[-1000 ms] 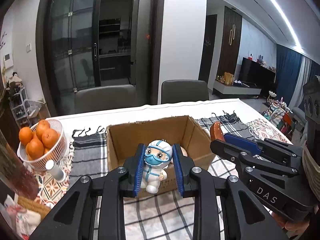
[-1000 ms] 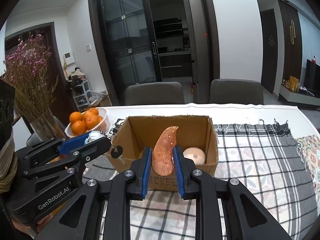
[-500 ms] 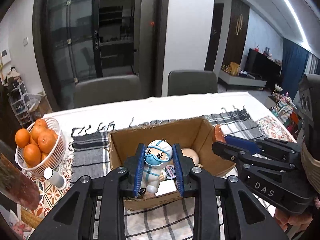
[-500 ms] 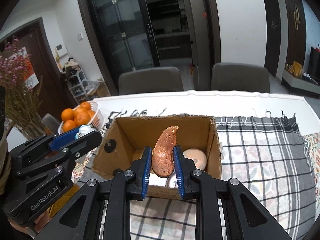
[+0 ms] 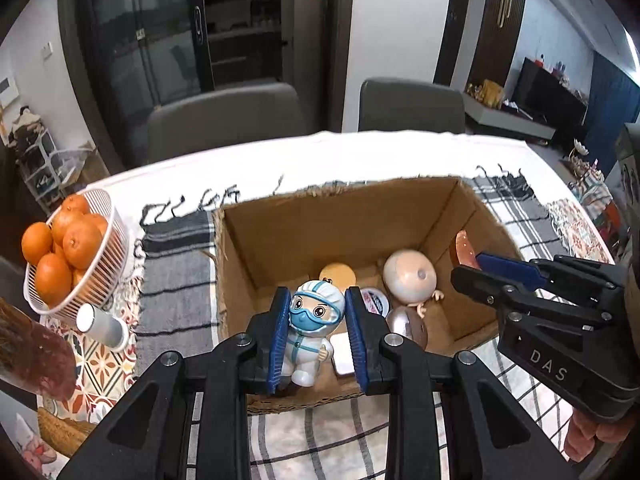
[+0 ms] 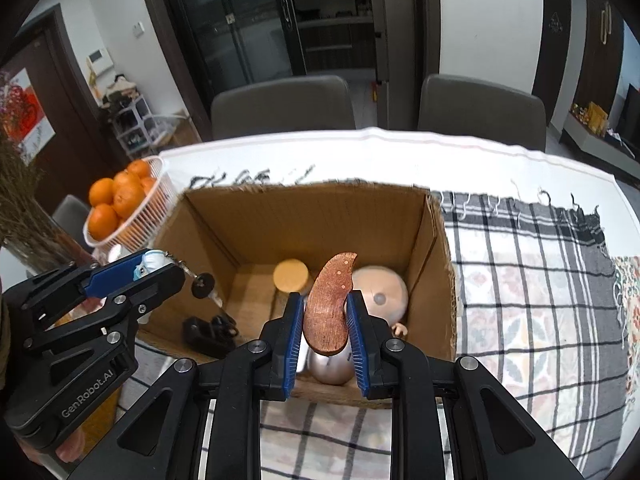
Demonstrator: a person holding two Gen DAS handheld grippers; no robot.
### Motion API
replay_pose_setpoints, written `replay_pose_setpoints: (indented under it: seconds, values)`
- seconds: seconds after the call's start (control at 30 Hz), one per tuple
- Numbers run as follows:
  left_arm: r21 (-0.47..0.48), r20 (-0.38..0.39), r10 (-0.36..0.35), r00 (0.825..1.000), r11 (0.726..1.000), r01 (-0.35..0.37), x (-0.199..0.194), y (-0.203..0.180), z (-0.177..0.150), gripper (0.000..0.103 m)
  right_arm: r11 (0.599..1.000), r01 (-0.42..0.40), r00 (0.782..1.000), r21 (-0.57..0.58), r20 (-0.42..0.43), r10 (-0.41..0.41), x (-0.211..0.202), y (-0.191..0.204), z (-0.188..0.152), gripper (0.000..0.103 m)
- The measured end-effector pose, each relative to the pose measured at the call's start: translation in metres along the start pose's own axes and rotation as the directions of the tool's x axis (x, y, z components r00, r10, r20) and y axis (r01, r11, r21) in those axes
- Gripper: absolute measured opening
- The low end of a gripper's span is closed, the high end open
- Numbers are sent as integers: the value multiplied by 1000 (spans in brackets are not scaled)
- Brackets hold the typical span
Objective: Organize rigid objects
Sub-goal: 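Open the left tool to drop the figurine while the right tool releases the wooden piece into the box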
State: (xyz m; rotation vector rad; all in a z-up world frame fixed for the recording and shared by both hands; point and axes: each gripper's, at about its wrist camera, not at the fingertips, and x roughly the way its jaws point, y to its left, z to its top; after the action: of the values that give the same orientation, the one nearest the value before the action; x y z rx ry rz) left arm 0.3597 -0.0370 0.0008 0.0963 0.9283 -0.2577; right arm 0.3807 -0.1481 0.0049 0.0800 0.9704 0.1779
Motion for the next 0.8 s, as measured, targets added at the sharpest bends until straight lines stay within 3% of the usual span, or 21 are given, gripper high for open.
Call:
replay_pose_setpoints:
  seconds: [0.13,0.23,0.37,0.8]
  values:
    - [-5,-39,26,999,1000,-26,10,1,-2,29,1000,11,999,9,-42,-10,11,-2,-2,24]
    - [-10,-33,53,998,999,-53,10,2,-2,45,999,30,998,11,-62,-30,16,-3,-2,28]
    - [-18,-11,73,997,997,-73,2,3,-4,47,999,34,996,21,-78,-32,17,-5,-5,29]
    - [-44,103,147,984,989,-143,-63,-9,-33,53,998,42,997,35,60,-44,-50,2,-31,35]
